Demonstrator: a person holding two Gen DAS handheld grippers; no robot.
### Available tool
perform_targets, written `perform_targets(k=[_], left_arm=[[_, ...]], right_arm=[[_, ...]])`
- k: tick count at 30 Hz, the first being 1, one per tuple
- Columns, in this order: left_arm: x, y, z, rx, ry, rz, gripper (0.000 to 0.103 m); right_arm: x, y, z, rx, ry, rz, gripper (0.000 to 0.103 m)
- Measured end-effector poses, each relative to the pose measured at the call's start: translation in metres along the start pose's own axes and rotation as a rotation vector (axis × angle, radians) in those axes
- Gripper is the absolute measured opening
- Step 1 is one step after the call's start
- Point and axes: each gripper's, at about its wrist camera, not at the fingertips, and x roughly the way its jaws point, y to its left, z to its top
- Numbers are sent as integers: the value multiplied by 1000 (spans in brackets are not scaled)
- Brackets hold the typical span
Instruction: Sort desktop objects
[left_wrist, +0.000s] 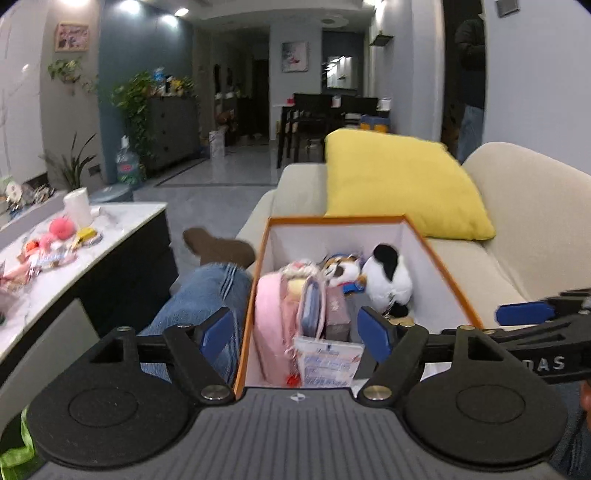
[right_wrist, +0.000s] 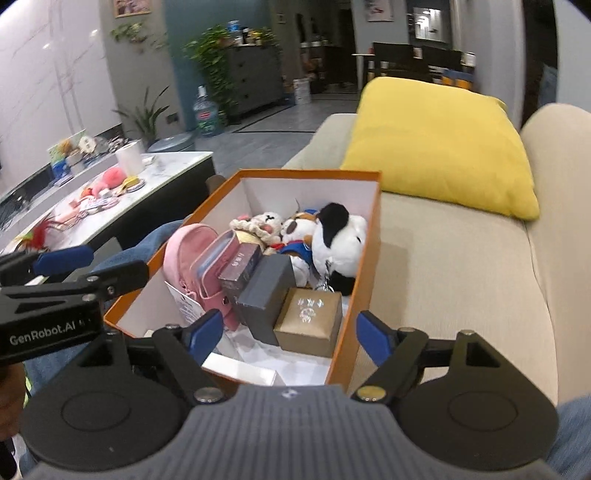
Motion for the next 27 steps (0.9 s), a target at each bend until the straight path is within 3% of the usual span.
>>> perform_targets(k=[10, 16, 27], left_arm=[[18, 0, -19, 6, 107, 4, 89], [20, -7, -25, 73, 94, 44, 90], [30, -8, -24, 96, 118, 78, 90]], right_arm=[[9, 5, -22, 13, 9, -22, 88], [15, -1, -26, 74, 7, -10, 89], [20, -5, -31, 114, 11, 10, 90]])
